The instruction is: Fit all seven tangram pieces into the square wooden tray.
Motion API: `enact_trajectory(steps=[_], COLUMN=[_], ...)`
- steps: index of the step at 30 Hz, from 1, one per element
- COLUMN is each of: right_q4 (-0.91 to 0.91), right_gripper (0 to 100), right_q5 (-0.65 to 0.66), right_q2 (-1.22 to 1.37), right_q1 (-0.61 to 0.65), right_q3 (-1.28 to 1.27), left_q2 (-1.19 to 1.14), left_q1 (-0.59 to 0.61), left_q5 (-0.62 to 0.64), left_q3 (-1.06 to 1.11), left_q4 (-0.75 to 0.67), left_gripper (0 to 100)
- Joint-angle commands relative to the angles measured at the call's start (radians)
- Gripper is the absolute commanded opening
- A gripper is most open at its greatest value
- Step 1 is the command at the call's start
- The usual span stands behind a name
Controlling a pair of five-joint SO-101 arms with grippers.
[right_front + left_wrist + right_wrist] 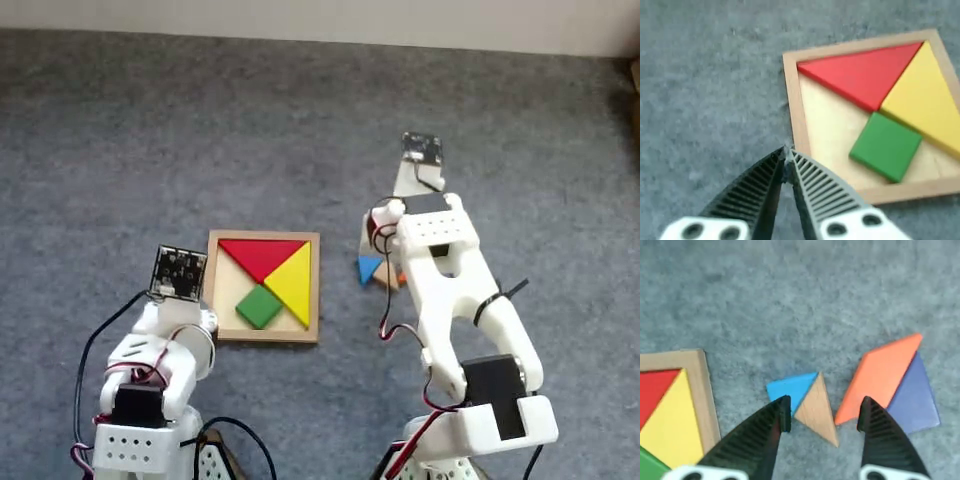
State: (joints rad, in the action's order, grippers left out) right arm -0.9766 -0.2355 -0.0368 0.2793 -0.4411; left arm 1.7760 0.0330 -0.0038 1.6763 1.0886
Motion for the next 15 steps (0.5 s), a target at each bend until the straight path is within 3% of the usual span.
enact_trajectory(steps=[1,7,15], right_q4=[0.065,0.074,0.074], right_gripper=[21.7,21.7,21.7], right_q5=[0.077,0.161,0.189], right_q2=[-0.005,-0.004,0.163], right_q1=[-0.013,-0.007,-0.007], right_q3=[0.004,-0.013,-0.004], left_q2=[0.044,0.045,0.045], left_q1=[-0.021,-0.024,-0.025], left_q5=[0.005,0.006,0.008], left_q3=[0.021,0.021,0.021], left_q4=[0.074,0.252,0.253], left_gripper=[1,2,2])
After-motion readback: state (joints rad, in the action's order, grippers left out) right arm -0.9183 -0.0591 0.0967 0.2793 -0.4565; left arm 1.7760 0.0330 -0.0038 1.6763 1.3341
